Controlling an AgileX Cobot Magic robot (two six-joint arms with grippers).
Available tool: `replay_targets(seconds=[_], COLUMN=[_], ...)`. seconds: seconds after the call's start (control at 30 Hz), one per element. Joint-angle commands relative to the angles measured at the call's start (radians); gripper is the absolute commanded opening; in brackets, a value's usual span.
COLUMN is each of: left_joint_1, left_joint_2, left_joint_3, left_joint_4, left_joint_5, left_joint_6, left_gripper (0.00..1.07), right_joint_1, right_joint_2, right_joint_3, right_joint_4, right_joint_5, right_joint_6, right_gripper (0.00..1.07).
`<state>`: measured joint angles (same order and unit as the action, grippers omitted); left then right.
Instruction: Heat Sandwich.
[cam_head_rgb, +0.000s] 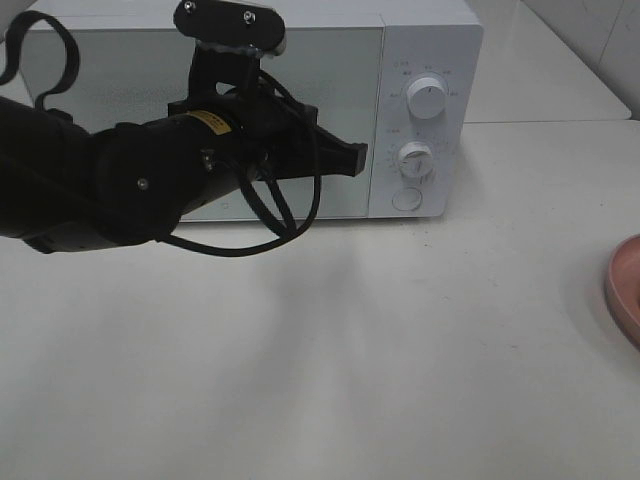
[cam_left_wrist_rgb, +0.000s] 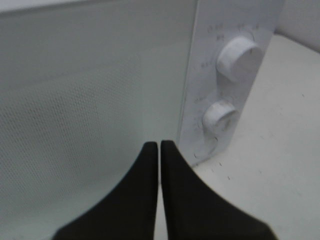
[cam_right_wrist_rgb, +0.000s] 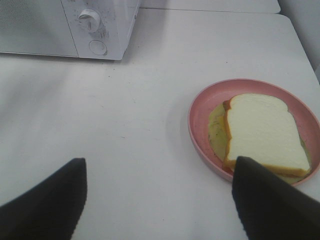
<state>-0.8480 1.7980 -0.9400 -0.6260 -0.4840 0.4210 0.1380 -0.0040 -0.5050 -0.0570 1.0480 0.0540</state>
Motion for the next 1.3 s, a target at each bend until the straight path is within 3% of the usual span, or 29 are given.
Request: replay_targets(seconds=[0.03, 0.07, 0.13, 0.17, 0.23, 0.47, 0.67, 0.93, 1.0, 1.1, 1.23, 1.3], left_joint_1=[-0.003, -0.003, -0.003, -0.003, -0.003, 0.006, 0.076, 0.324, 0.349, 0.476, 0.556, 0.644], left_joint_2=[-0.026, -0.034, -0.043, -0.048, -0.051, -0.092, -0.148, -0.277, -0.288, -0.341, -0.389, -0.452], left_joint_3=[0.005, 0.005, 0.005, 0.005, 0.005, 0.005, 0.005, 0.005, 0.005, 0.005, 0.009, 0.033], left_joint_4=[-0.008, -0.008, -0.008, 0.0, 0.007, 0.166, 0.174, 0.198, 0.209, 0.286, 0.341, 0.383], left_joint_5=[0.139, 0.19, 0.259, 0.302, 0.316, 0.579, 0.808, 1.071, 1.09, 1.166, 1.199, 1.202], left_joint_6=[0.0, 0.002, 0.002, 0.002, 0.002, 0.016, -0.007, -0.053, -0.064, -0.133, -0.19, -0.23], left_gripper=[0.12, 0.37, 0.71, 1.0, 1.05, 1.02, 1.02, 1.02, 1.02, 1.02, 1.02, 1.02], right_joint_1=[0.002, 0.002, 0.002, 0.002, 0.002, 0.002, 0.002, 0.002, 0.002, 0.002, 0.002, 0.002], right_joint_2=[-0.027, -0.027, -0.027, -0.027, -0.027, -0.027, -0.027, -0.027, -0.027, -0.027, -0.027, -0.027], right_joint_3=[0.001, 0.001, 0.001, 0.001, 0.001, 0.001, 0.001, 0.001, 0.001, 0.001, 0.001, 0.001], right_joint_4=[-0.003, -0.003, -0.003, -0.003, -0.003, -0.003, -0.003, -0.003, -0.003, -0.003, -0.003, -0.003], right_joint_5=[-0.011, -0.011, -0.011, -0.011, -0.011, -0.011, -0.011, -0.011, -0.011, -0.011, -0.011, -0.011], right_joint_6=[-0.003, -0.003, -0.003, -0.002, -0.002, -0.002, -0.002, -0.002, -0.002, -0.002, -0.002, -0.002], right_gripper=[0.76, 0.76, 0.76, 0.76, 0.76, 0.76, 0.76, 0.76, 0.76, 0.76, 0.76, 0.76])
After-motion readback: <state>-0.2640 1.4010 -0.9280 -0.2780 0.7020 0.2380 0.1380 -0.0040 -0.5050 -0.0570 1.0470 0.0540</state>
